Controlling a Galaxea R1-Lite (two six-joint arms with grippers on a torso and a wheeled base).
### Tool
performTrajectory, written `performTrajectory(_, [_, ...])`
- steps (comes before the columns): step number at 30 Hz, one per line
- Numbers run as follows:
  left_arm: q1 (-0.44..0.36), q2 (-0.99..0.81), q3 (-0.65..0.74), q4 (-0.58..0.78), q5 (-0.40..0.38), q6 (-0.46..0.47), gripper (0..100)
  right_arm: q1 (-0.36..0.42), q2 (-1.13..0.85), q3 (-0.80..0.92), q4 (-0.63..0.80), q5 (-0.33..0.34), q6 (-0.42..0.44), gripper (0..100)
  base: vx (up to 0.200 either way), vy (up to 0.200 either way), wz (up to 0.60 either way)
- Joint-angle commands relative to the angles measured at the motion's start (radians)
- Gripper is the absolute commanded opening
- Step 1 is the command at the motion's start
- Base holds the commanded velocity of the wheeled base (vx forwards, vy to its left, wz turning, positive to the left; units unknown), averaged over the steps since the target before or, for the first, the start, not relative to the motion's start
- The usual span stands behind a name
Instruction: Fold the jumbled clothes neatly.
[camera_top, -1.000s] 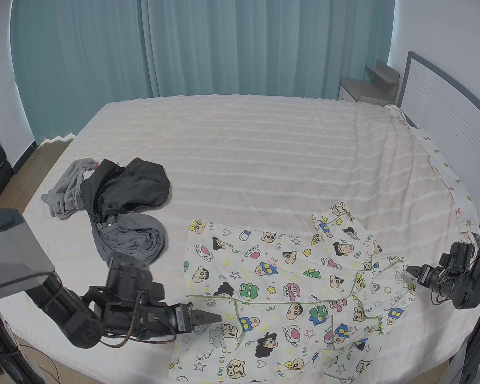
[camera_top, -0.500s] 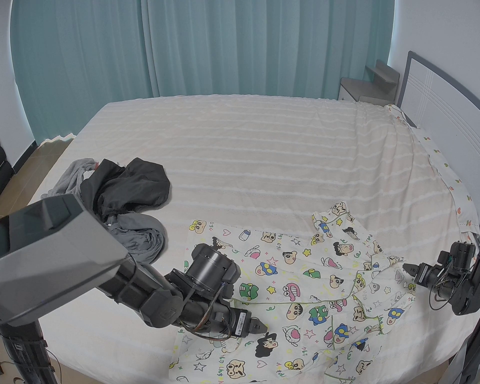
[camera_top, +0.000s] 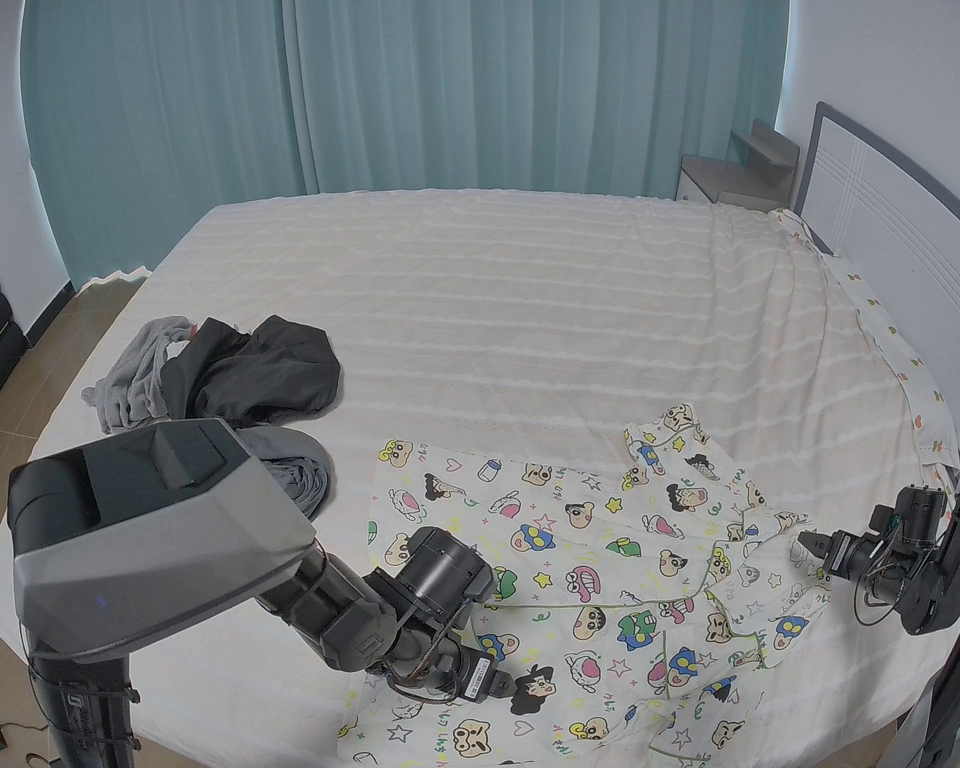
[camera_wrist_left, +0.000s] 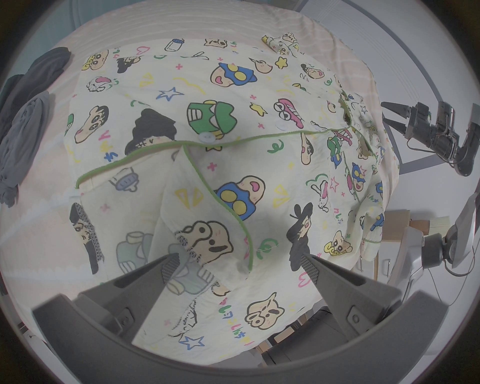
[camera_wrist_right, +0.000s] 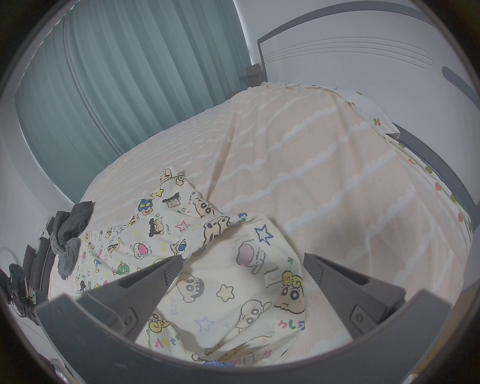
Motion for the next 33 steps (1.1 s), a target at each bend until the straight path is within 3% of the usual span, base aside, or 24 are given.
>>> performTrajectory(1, [-0.006, 0.018, 0.000, -0.001, 0.002, -0.001, 100, 0.004, 0.007, 0.001, 0.000, 0.001, -0.001, 100, 0.000, 0.000, 0.00])
performTrajectory(8, [-0.010, 0.027, -0.001, -0.001, 0.043, -0.001, 100, 0.005, 0.007, 0.003, 0.000, 0.001, -0.001, 100, 0.000, 0.000, 0.00])
performTrajectory(9, [-0.010, 0.027, -0.001, -0.001, 0.043, -0.001, 0, 0.005, 0.007, 0.003, 0.000, 0.001, -0.001, 100, 0.000, 0.000, 0.00])
performTrajectory(26, [-0.018, 0.024, 0.002, -0.013, 0.140, -0.010, 0, 0.016, 0.008, 0.015, 0.000, 0.002, -0.013, 100, 0.000, 0.000, 0.00])
performTrajectory(33, [0.019, -0.037, 0.032, -0.013, 0.140, -0.011, 0, 0.016, 0.008, 0.015, 0.000, 0.002, -0.013, 100, 0.000, 0.000, 0.00])
